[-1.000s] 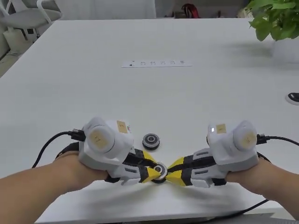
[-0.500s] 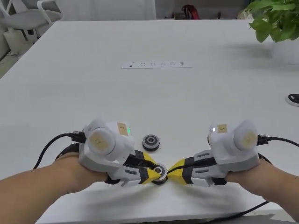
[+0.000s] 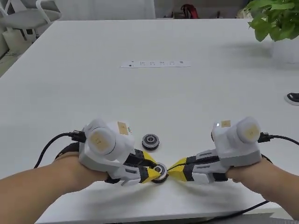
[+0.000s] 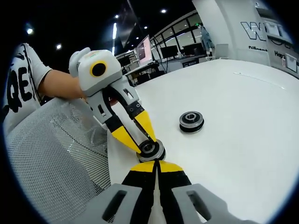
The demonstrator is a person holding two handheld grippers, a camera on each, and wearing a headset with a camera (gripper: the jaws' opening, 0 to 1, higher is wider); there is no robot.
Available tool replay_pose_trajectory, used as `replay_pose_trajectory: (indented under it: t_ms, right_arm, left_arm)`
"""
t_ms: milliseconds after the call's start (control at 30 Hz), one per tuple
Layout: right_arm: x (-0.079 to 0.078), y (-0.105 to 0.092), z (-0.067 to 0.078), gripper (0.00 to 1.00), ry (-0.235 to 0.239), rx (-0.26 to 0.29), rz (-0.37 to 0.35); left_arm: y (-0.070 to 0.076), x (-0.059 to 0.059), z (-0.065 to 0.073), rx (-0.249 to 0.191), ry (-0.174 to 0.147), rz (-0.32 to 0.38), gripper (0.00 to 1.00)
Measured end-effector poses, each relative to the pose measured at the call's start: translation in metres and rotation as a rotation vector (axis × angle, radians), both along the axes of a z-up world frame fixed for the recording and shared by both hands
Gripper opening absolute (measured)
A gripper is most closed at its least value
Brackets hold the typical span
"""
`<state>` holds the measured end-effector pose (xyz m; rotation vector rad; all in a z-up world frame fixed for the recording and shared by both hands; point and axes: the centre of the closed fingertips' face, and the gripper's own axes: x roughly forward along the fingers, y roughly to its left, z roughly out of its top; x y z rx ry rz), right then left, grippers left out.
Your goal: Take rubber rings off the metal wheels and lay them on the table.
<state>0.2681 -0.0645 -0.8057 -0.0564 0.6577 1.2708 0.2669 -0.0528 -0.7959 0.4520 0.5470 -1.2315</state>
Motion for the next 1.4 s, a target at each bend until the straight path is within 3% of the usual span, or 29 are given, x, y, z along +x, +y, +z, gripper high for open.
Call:
replay_pose_trajectory:
  t_ms: [233, 400, 633, 1400]
  right_arm:
    - [0.001, 0.000, 0.005, 0.00, 0.043, 0.044, -0.033]
    - [0.001, 0.000, 0.005, 0.00, 0.058, 0.046, -0.038]
    - [0.003, 0.002, 0.008, 0.00, 0.123, 0.084, -0.081]
    - [0.002, 0.006, 0.011, 0.00, 0.171, 0.106, -0.090]
  left_arm:
    - [-0.001, 0.000, 0.000, 0.001, -0.001, 0.003, 0.13]
    - [-0.001, 0.000, 0.000, 0.002, -0.002, 0.004, 0.13]
    - [-0.001, 0.000, 0.000, 0.007, -0.001, 0.008, 0.13]
    - [-0.001, 0.001, -0.001, 0.027, -0.002, 0.020, 0.12]
